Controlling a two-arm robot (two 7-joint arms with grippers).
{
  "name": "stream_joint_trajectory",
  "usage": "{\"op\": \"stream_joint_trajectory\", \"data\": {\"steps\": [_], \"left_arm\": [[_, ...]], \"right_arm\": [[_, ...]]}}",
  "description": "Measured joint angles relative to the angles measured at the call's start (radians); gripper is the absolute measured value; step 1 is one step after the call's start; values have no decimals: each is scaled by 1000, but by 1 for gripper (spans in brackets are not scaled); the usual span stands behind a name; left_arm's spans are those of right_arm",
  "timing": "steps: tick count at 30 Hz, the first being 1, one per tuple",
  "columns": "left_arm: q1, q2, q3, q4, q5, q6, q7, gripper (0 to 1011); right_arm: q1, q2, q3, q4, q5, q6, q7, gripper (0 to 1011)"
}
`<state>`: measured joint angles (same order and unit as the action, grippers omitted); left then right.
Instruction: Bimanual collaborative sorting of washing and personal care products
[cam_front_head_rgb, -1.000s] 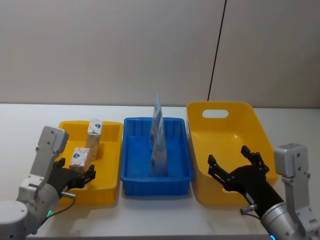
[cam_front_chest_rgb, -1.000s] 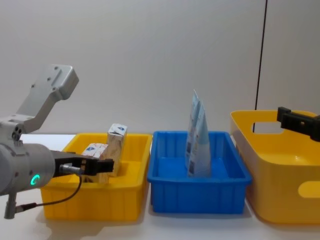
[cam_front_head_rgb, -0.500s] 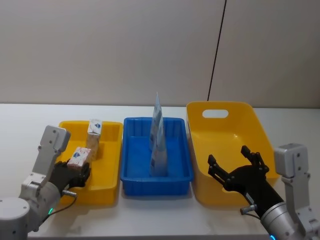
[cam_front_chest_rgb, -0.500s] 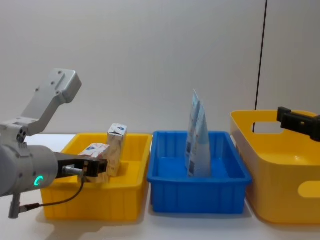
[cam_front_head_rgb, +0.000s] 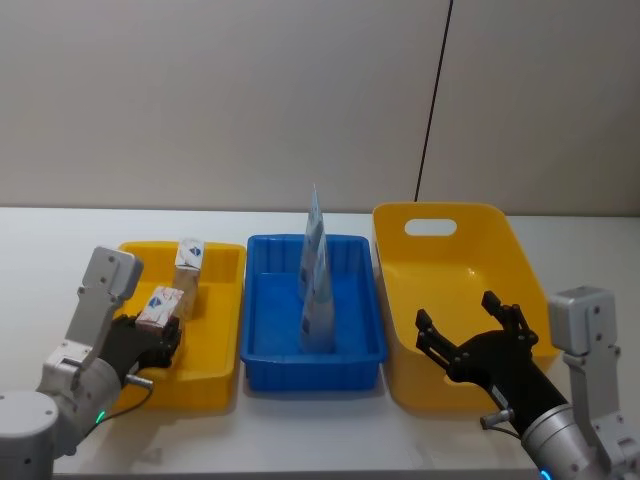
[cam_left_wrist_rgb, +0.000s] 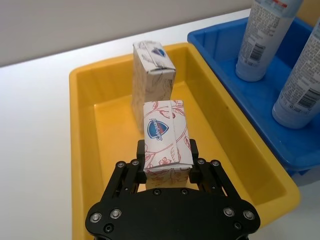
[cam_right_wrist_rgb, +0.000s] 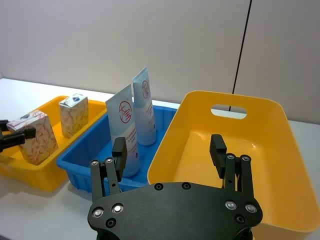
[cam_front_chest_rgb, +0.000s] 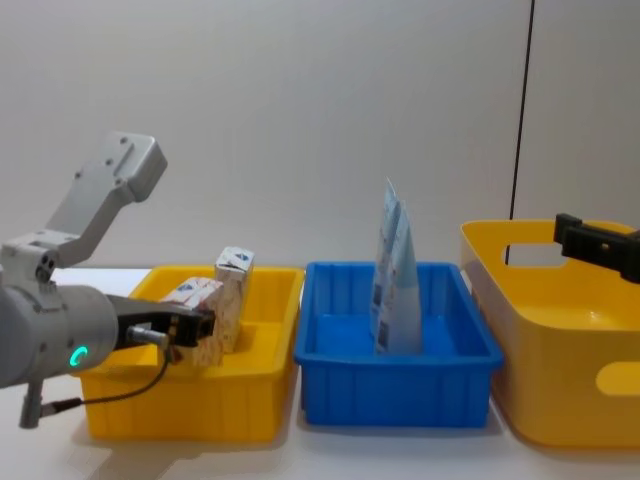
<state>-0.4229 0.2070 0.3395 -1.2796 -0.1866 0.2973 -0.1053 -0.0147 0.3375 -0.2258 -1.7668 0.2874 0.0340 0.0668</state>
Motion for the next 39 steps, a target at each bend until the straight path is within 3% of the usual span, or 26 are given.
{"op": "stream_joint_trajectory", "data": {"steps": [12,21,39], "left_arm": [[-19,63,12,-51,30,-73,-83,410],[-38,123,17,-104,32,-129,-189,410],[-70,244,24,-203,-57,-186,-451,410]], "right_arm": [[0,0,0,0,0,0,0,1003],[0,0,0,0,0,0,0,1003],[0,0,0,0,0,0,0,1003]]}}
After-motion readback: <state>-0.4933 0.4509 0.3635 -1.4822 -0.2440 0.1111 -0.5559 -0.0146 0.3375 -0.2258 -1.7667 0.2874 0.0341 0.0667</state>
